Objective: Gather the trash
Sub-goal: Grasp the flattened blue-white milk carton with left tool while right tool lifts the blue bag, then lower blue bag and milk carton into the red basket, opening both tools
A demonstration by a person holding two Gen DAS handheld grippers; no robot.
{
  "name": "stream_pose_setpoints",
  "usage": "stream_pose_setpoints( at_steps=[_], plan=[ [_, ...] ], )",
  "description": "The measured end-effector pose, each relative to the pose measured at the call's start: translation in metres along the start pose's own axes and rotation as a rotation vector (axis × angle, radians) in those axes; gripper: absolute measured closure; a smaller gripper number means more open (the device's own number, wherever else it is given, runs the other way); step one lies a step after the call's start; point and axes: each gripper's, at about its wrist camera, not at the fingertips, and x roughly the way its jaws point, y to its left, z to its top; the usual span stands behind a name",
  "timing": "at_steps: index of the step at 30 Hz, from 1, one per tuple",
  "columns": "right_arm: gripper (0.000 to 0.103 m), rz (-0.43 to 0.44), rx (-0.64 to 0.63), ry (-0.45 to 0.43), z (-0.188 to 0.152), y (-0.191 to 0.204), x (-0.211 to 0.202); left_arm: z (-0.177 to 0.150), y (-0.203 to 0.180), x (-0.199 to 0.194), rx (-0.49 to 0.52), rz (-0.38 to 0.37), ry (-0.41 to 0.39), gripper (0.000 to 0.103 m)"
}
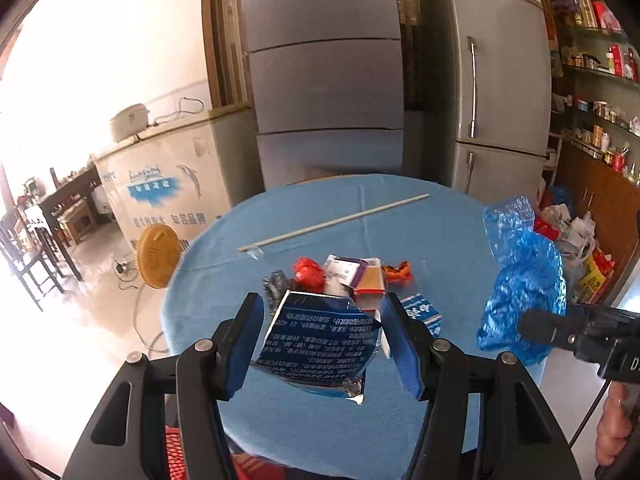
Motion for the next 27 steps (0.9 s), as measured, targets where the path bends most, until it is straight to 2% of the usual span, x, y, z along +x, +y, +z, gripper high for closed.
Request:
stream_pose_setpoints(
  at_steps=[17,27],
  plan=[
    [0.046,0.115,-0.211,0.149,-0.023,0.074,0.025,-0.019,0.081,-0.061,-0.081,0.17,-0.025,0.041],
    [0.046,0.175,-0.26,0.244,-0.027,0.102,0.054,-0.062,0.128,-0.075,-0.12,0.22,0.005,0.041]
  ],
)
